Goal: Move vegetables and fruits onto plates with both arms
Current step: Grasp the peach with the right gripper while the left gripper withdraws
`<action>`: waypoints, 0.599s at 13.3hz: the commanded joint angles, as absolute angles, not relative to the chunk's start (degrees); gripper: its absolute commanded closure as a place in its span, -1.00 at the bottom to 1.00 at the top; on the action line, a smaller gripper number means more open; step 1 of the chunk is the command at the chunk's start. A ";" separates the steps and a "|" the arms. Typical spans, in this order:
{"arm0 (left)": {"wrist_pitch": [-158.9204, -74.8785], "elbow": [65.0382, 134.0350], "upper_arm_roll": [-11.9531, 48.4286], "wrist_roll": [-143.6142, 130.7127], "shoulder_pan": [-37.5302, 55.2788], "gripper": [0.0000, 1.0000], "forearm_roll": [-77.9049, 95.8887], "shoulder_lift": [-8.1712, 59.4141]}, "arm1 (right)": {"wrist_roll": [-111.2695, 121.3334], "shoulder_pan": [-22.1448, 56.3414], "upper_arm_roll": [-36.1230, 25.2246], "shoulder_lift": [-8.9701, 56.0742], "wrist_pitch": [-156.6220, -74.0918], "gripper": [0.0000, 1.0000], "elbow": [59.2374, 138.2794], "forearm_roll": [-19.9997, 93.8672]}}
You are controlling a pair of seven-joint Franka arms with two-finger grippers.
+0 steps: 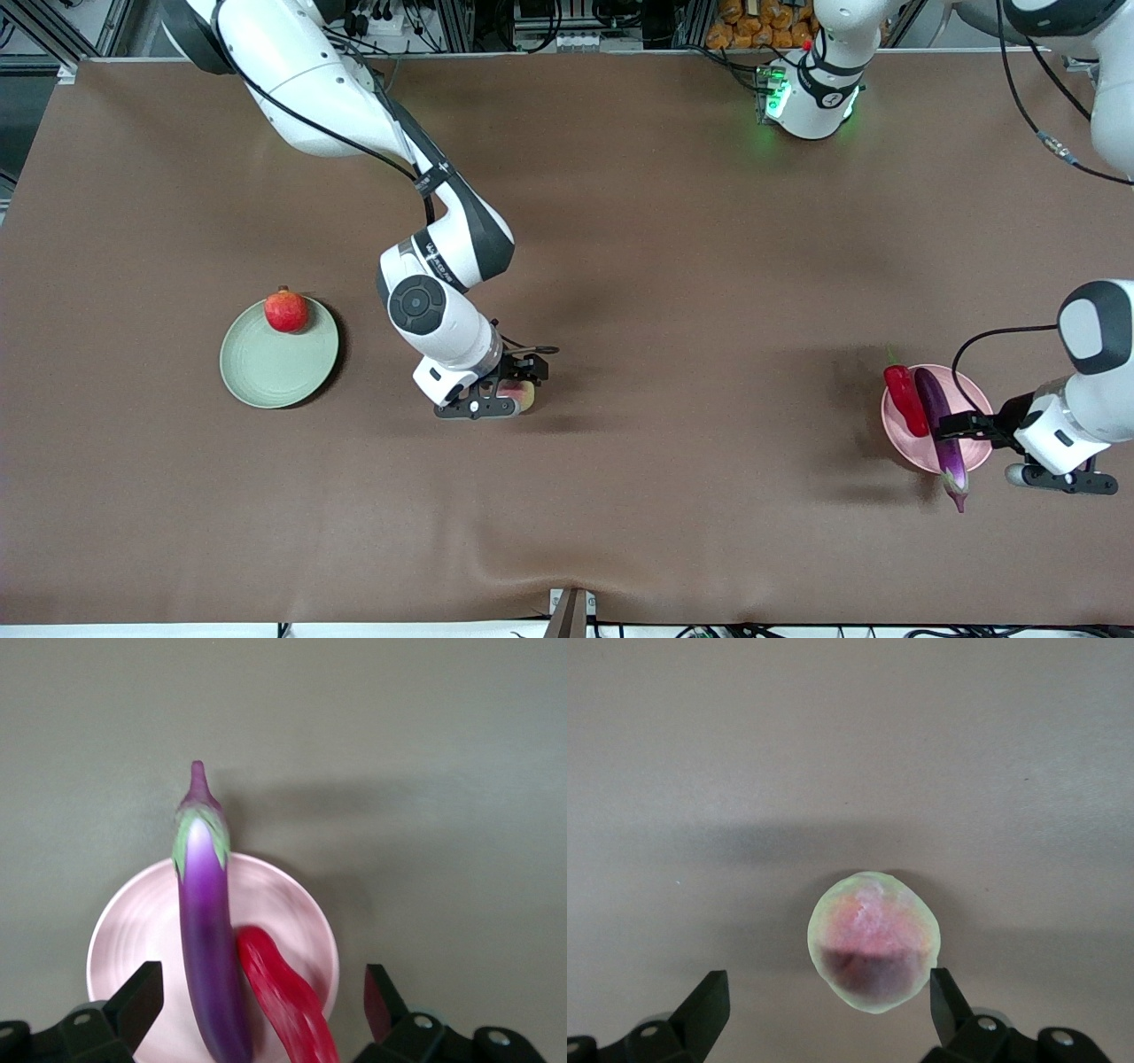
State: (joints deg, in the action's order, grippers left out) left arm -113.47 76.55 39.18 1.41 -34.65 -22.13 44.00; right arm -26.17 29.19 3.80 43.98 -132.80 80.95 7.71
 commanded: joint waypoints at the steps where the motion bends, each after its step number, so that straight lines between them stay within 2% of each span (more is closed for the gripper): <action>1: -105.85 78.13 39.64 -0.09 -34.98 -1.00 -17.95 35.45 | -26.72 31.02 3.52 46.31 -135.96 -1.00 79.89 4.76; 3: -100.23 78.14 39.64 -1.74 -34.98 -1.00 -13.82 30.09 | -26.81 31.90 3.34 47.28 -136.23 -1.00 79.80 2.82; 6: -90.12 78.05 40.87 -6.33 -35.07 -1.00 -8.73 20.60 | -26.63 31.99 3.43 47.63 -136.41 -1.00 79.98 -5.86; 8: -87.98 77.79 40.87 -6.33 -34.98 -1.00 -7.82 14.70 | -26.46 31.99 3.43 48.69 -136.49 -1.00 79.81 -9.91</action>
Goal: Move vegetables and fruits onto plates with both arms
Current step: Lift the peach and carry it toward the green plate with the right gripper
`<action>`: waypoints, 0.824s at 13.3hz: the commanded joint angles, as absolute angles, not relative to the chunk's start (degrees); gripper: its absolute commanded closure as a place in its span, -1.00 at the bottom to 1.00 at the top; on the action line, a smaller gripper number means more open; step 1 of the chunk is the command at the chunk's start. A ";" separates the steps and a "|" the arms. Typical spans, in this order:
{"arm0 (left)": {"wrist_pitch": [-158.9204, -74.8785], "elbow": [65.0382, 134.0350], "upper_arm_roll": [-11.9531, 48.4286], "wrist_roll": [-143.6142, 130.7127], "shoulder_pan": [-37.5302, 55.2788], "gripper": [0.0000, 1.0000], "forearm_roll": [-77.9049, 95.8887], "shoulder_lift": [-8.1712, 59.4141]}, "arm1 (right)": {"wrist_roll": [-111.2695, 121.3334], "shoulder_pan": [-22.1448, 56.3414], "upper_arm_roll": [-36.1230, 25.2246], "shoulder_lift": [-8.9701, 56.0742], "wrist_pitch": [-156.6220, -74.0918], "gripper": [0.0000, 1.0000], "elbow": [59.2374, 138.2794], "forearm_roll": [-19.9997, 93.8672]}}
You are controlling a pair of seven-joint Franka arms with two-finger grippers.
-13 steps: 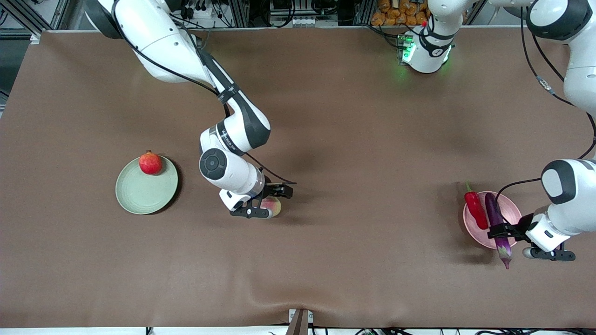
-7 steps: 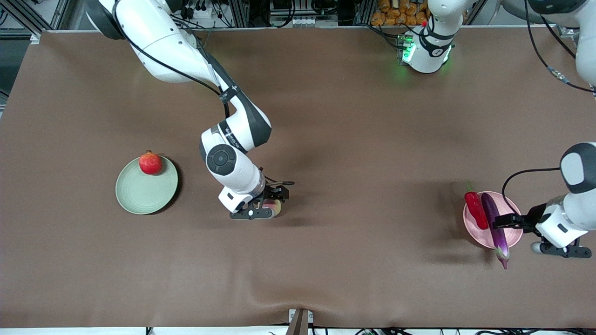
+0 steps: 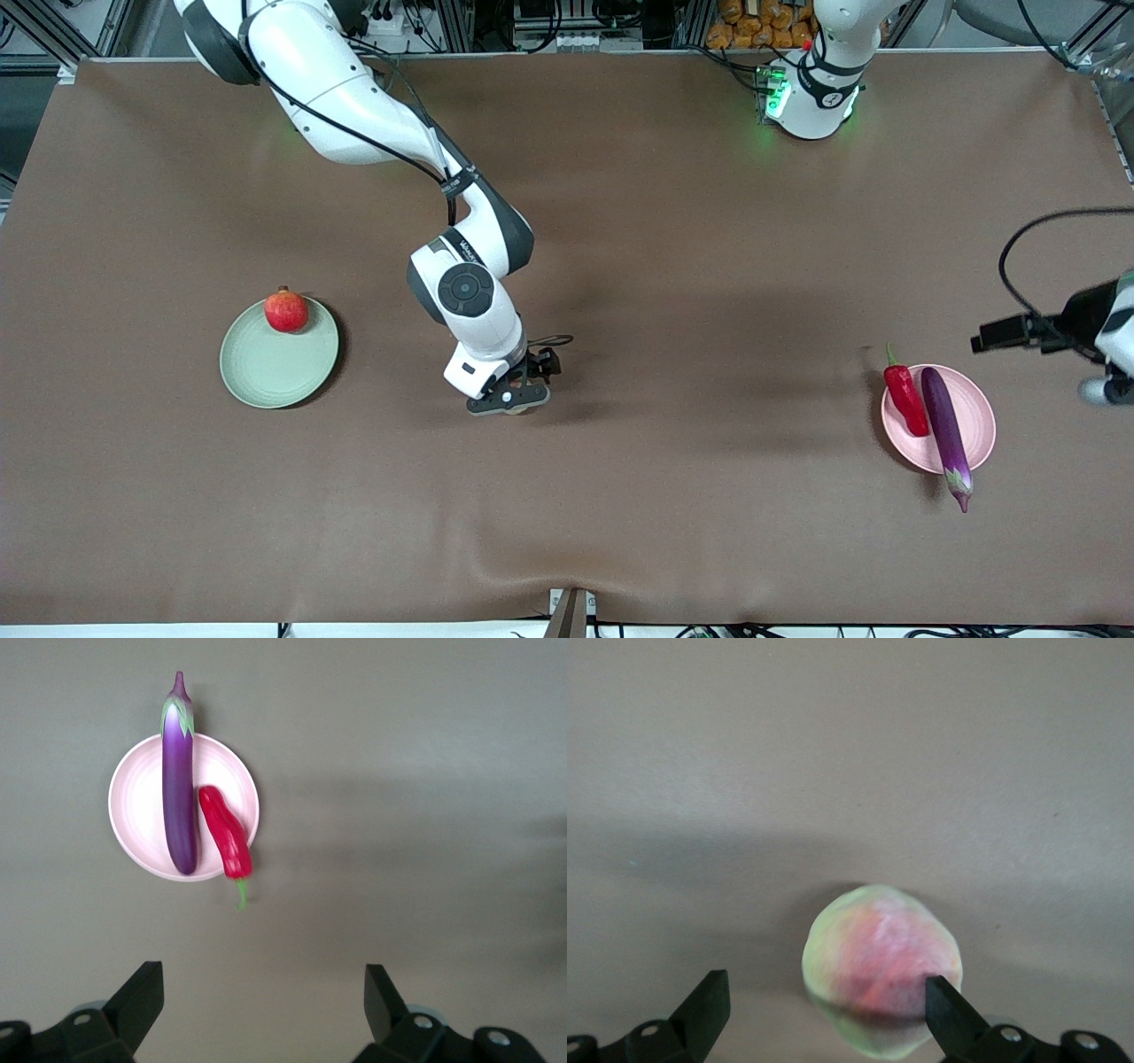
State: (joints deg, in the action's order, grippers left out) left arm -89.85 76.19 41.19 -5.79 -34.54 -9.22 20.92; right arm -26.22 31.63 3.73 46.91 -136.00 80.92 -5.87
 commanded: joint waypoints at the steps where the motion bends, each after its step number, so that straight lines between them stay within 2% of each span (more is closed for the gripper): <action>1: -87.54 77.61 41.04 -6.15 -34.89 -1.00 -8.00 13.98 | -26.19 31.91 3.43 48.87 -136.49 -1.00 79.80 -11.50; 4: -82.63 75.50 40.78 -6.15 -35.07 -1.00 -7.82 13.28 | -26.02 31.64 3.43 49.04 -137.19 -1.00 79.80 -15.10; 7: -82.53 76.81 40.60 -6.94 -35.07 -1.00 -6.59 7.22 | -26.02 31.11 3.43 49.57 -138.16 -1.00 79.89 -19.25; 11: -81.83 77.08 40.52 -6.85 -34.81 -1.00 -5.54 5.98 | -21.80 30.59 3.43 49.40 -138.08 -1.00 80.15 -19.34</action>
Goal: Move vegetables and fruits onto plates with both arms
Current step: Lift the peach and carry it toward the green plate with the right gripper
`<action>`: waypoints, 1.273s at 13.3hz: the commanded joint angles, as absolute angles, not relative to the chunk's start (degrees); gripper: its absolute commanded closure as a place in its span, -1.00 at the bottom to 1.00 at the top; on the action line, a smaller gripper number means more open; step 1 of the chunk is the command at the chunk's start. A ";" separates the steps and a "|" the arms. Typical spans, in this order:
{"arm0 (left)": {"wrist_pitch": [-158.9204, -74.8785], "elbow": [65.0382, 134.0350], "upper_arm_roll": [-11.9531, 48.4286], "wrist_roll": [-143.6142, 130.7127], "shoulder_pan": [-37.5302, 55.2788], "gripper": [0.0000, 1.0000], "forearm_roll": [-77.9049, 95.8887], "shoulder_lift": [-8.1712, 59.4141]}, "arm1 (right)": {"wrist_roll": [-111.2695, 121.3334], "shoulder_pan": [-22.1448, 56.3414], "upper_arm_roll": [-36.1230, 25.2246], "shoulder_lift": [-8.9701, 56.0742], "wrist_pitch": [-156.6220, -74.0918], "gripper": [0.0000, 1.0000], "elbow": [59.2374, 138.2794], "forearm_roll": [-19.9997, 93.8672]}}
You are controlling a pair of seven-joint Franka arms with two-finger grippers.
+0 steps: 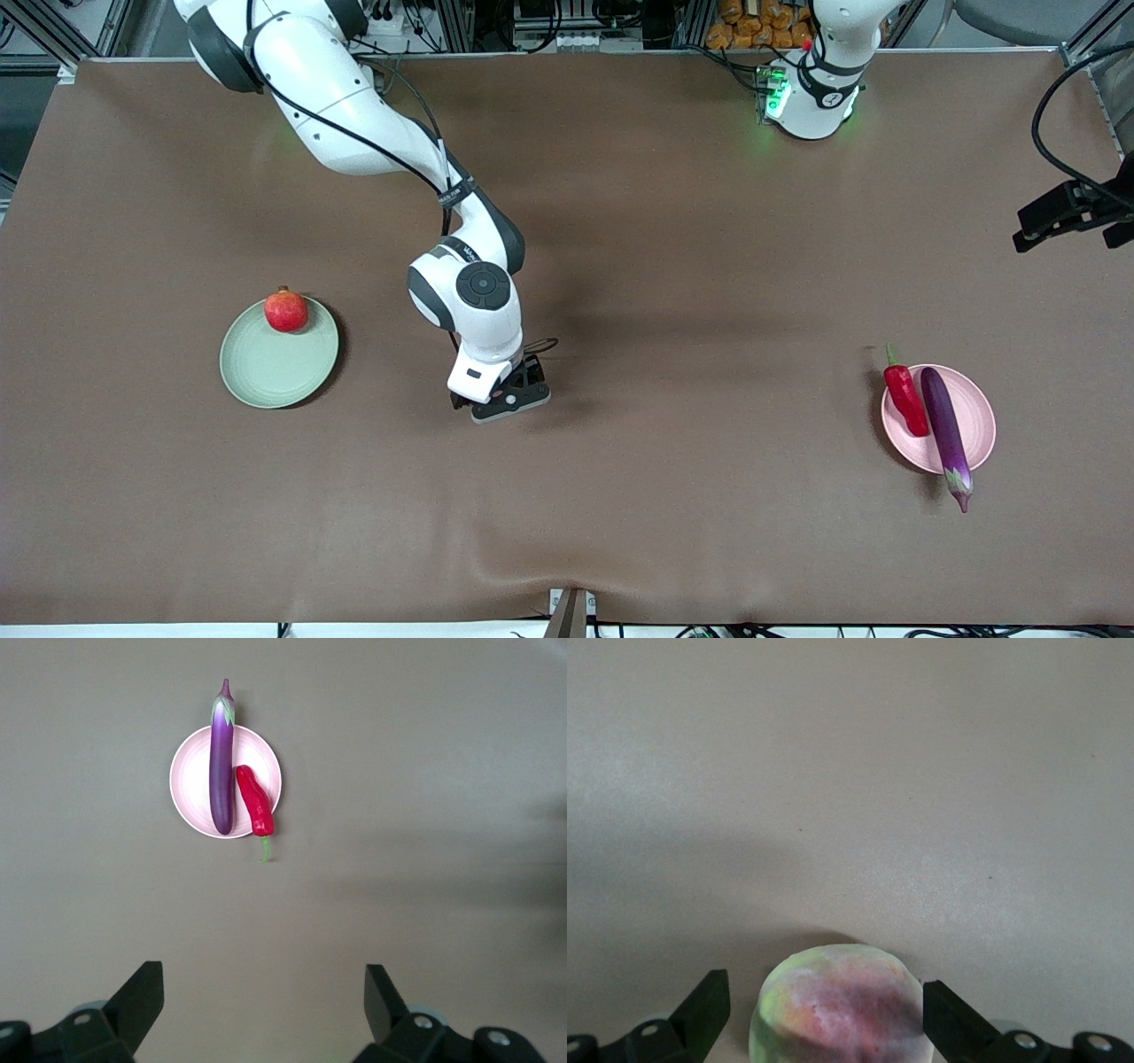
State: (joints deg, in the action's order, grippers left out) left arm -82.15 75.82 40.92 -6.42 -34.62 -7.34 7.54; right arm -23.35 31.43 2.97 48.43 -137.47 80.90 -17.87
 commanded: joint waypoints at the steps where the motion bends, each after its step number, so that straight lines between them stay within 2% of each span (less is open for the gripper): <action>1: -81.91 77.08 39.65 -6.94 -33.67 -1.00 -5.54 5.98 | -21.36 30.32 3.43 49.39 -137.99 -1.00 80.16 -19.51; 2: -81.91 77.08 35.20 -6.86 -29.14 -1.00 -5.54 5.89 | -19.27 29.97 3.43 49.31 -137.90 -1.00 80.16 -19.42; 3: -81.83 77.08 27.67 -5.55 -22.65 -1.00 -5.54 5.11 | -17.33 29.88 3.43 49.22 -137.55 -1.00 80.24 -19.34; 6: -81.83 82.77 12.26 -6.59 -6.28 -1.00 -5.19 0.11 | -18.01 30.32 3.51 49.22 -137.11 -1.00 80.51 -18.55; 9: -82.79 89.36 4.41 -6.68 1.03 -1.00 -2.90 -5.08 | -22.66 31.11 3.52 49.31 -135.53 -1.00 81.83 -18.54; 11: -84.80 95.15 2.90 -6.94 3.42 -1.00 -2.90 -9.56 | -22.51 31.29 3.52 49.31 -135.53 -1.00 82.26 -18.63; 12: -86.99 97.27 2.90 -6.94 3.17 -1.00 -2.99 -11.41 | -21.46 30.85 3.52 49.13 -135.53 -0.28 82.09 -19.33; 13: -87.53 97.12 2.64 -6.68 3.08 -1.00 -2.90 -11.34 | -21.18 30.59 3.69 48.96 -134.83 0.72 81.65 -18.47; 14: -88.06 96.95 1.85 -6.68 3.42 -1.00 -2.81 -10.73 | -20.75 29.89 3.87 48.52 -133.35 1.00 81.39 -18.46; 17: -89.12 94.14 2.11 -6.51 3.52 -1.00 -1.85 -7.66 | -15.67 25.42 6.14 45.28 -129.49 1.00 81.56 -15.67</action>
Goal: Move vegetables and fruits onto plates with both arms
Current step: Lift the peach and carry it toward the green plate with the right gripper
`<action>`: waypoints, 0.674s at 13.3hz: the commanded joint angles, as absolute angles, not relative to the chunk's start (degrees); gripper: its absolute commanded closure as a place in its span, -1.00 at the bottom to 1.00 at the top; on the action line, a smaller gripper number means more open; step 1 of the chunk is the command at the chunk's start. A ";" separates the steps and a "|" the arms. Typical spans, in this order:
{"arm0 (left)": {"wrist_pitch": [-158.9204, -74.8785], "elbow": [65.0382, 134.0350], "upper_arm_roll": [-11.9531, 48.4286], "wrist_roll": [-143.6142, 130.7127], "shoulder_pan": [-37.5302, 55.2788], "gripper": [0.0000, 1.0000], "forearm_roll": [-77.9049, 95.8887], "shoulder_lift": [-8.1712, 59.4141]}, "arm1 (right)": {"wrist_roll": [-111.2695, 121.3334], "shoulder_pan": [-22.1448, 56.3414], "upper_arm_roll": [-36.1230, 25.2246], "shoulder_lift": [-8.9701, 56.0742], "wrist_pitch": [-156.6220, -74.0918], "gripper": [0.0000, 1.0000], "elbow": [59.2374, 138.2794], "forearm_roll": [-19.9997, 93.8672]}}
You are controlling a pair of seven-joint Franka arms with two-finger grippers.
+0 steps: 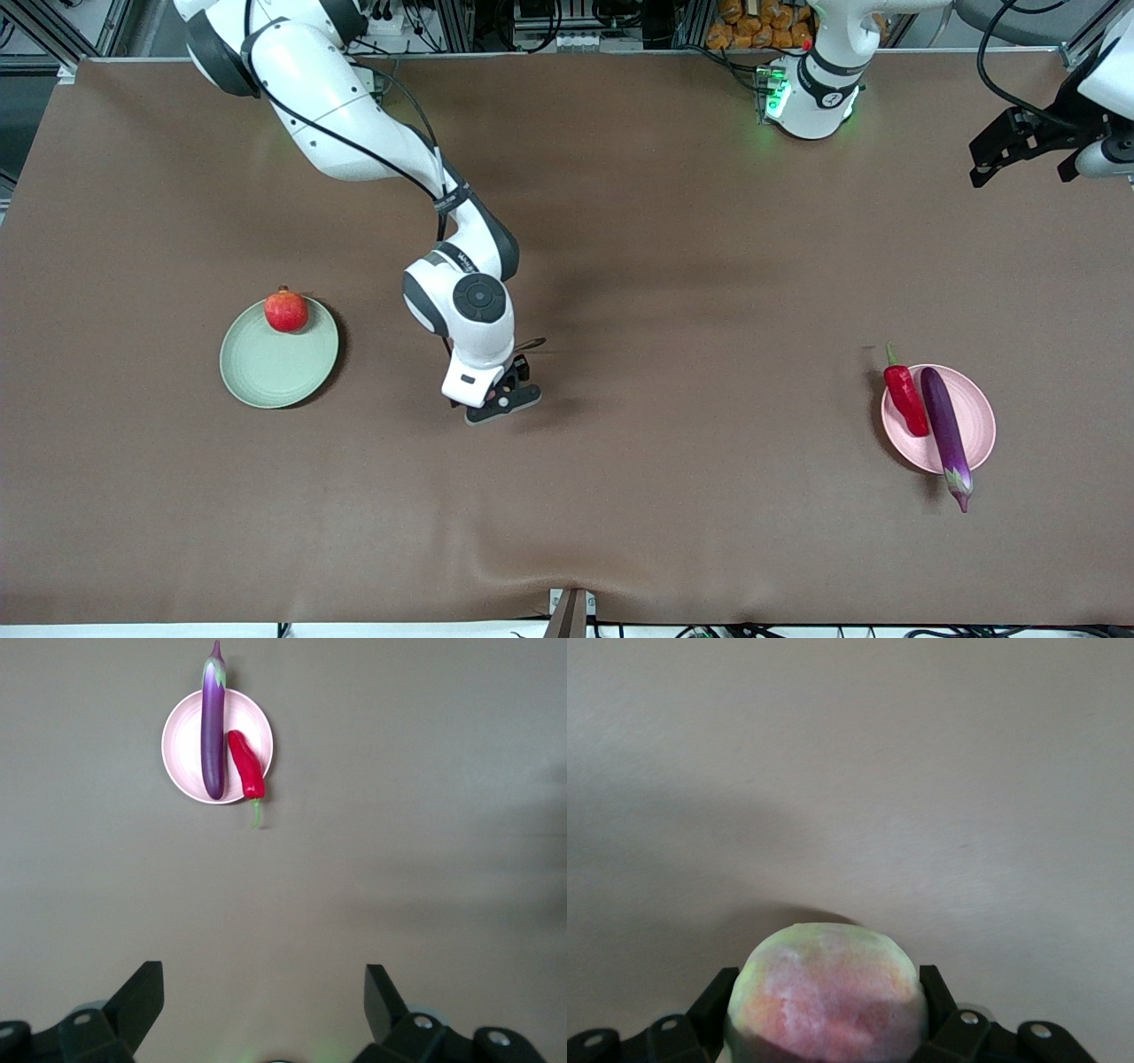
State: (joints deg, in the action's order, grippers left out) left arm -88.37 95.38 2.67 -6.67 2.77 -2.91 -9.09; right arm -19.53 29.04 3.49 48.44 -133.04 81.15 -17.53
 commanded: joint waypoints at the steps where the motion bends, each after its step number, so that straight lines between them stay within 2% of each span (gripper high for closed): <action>1: -89.12 93.61 2.11 -6.42 3.52 -1.00 -1.85 -7.04 | -13.47 23.66 6.67 43.61 -125.55 1.00 81.56 -12.77; 4: -88.95 93.60 2.11 -6.15 3.52 -1.00 -1.85 -7.12 | 4.07 16.64 6.59 36.68 -114.73 1.00 84.62 -11.34; 6: -88.68 93.69 2.11 -5.63 3.43 -1.00 -1.85 -7.29 | 6.85 11.36 6.68 32.10 -115.05 1.00 92.77 -11.08; 9: -87.98 93.60 2.11 -5.36 3.43 -1.00 -1.85 -7.29 | 9.21 5.56 6.68 29.36 -119.42 1.00 101.57 -11.07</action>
